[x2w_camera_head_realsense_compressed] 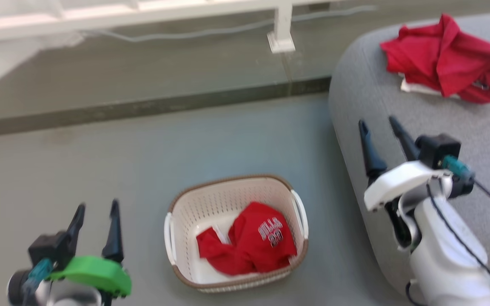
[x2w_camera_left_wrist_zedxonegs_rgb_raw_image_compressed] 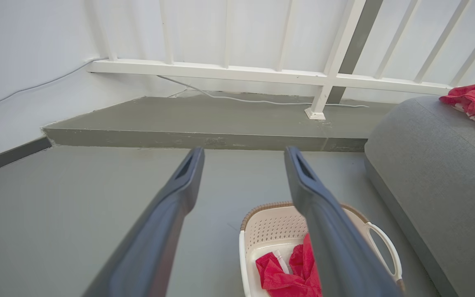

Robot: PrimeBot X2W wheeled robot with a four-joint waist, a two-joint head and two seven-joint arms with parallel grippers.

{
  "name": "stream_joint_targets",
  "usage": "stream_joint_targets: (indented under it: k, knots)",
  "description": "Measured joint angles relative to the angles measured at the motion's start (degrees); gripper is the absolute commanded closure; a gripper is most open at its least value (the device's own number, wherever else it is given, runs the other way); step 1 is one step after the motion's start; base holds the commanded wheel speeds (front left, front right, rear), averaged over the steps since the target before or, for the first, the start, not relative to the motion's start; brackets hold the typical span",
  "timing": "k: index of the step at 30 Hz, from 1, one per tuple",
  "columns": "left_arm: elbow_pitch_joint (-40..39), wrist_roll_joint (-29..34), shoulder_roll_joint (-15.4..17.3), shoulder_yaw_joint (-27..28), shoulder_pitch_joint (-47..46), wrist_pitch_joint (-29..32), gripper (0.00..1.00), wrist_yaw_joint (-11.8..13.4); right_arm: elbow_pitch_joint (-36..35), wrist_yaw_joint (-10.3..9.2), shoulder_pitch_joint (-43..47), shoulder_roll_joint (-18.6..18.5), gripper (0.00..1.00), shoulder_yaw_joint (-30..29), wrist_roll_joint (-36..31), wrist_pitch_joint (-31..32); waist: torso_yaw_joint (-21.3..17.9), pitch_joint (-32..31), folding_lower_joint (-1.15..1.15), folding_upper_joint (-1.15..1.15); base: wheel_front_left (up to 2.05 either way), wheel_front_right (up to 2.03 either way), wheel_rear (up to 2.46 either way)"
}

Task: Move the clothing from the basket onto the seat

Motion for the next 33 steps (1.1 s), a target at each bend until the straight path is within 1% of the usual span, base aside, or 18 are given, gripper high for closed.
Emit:
stream_joint_targets:
  k: [2, 8, 12, 15, 19, 20, 25, 33]
  knots:
    - [0.0, 0.0, 0.1, 1.1, 1.7, 0.0, 0.0, 0.0, -1.0, -0.93, 1.7, 0.4, 0.0, 0.2, 0.0, 0.0, 0.5, -1.4, 0.0, 0.0, 0.0, 0.0, 0.0]
    - [-1.7, 0.1, -0.1, 4.3, 5.2, -0.1, 0.0, 0.4, -4.5, -2.32, 6.2, 0.9, 0.0, 0.4, 0.0, 0.0, 1.2, -4.8, 0.0, 0.0, 0.0, 0.0, 0.0]
    - [-3.0, 0.3, -0.4, 6.0, 7.3, -0.1, 0.0, 0.4, -6.1, -2.56, 8.4, 1.1, 0.0, 0.6, 0.0, 0.0, 0.8, -5.6, 0.0, 0.0, 0.0, 0.0, 0.0]
    - [-4.5, 0.9, -0.9, 6.4, 7.8, -0.1, 0.0, 0.4, -7.5, -3.43, 9.7, 1.0, 0.0, 0.3, 0.0, 0.0, 0.4, -5.8, 0.0, 0.0, 0.0, 0.0, 0.0]
    - [-5.9, 1.4, -1.3, 7.0, 8.7, -0.1, 0.0, 0.4, -9.0, -3.53, 11.0, 1.1, 0.0, 0.2, 0.0, 0.0, 0.1, -5.9, 0.0, 0.0, 0.0, 0.0, 0.0]
    - [-6.0, 1.7, -1.3, 7.1, 9.1, -0.1, 0.0, 0.4, -9.3, -3.9, 11.3, 1.1, 0.0, 0.2, 0.0, 0.0, 0.0, -5.9, 0.0, 0.0, 0.0, 0.0, 0.0]
    - [-6.8, 3.3, -1.5, 7.7, 9.9, -0.1, 0.0, 0.4, -10.6, -4.36, 12.2, 1.1, 0.0, 0.2, 0.0, 0.0, -0.1, -5.9, 0.0, 0.0, 0.0, 0.0, 0.0]
    - [-8.1, 4.1, -2.2, 8.2, 11.2, -0.1, 0.0, 0.4, -12.5, -4.39, 13.6, 1.1, 0.0, 0.3, 0.0, 0.0, -0.1, -5.9, 0.0, 0.0, 0.0, 0.0, 0.0]
